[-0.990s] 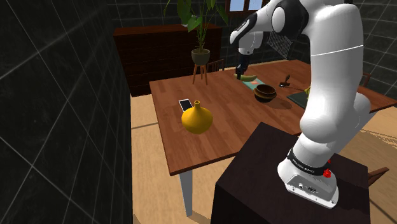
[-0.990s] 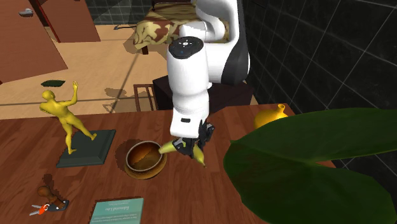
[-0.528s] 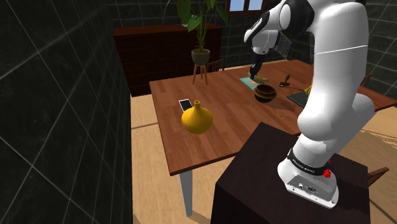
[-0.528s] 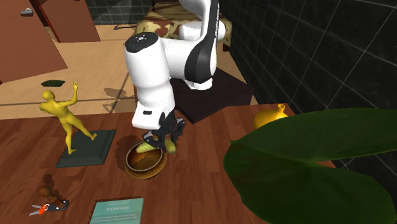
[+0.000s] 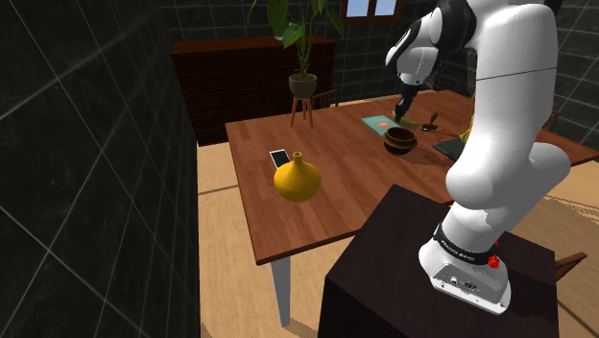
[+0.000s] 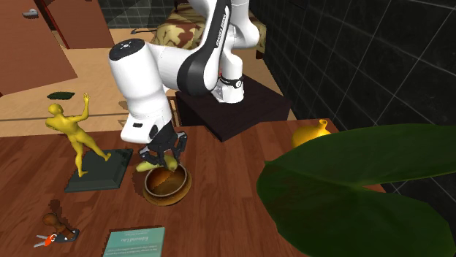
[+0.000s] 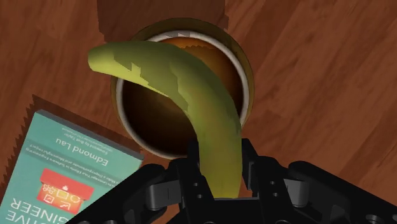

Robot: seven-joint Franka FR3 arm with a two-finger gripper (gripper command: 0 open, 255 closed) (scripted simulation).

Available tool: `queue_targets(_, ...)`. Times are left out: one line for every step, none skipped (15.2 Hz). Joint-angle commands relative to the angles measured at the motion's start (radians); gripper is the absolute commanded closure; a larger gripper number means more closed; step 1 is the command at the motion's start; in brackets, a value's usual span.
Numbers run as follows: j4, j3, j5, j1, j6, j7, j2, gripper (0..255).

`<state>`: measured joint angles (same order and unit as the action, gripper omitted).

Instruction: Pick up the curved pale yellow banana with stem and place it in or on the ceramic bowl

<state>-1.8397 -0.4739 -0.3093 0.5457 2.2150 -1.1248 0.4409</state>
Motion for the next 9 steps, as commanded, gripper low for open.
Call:
queue_targets(-0.007, 0.004, -0.009, 0.006, 0.017, -0.010, 0.012, 255)
queue_targets(-0.009, 0.007, -0.014, 0.008, 0.027, -0.014, 0.020, 255)
queue_targets(-0.012, 0.010, -0.019, 0.010, 0.037, -0.018, 0.028, 255)
queue_targets(-0.014, 0.013, -0.025, 0.012, 0.047, -0.022, 0.036, 255)
queue_targets(-0.016, 0.017, -0.030, 0.014, 0.056, -0.025, 0.045, 255)
queue_targets(-0.018, 0.020, -0.036, 0.016, 0.066, -0.029, 0.053, 255)
queue_targets(-0.020, 0.023, -0.041, 0.019, 0.075, -0.033, 0.062, 255)
queue_targets(-0.021, 0.027, -0.047, 0.021, 0.084, -0.037, 0.070, 255)
queue_targets(-0.022, 0.031, -0.052, 0.024, 0.094, -0.041, 0.079, 255)
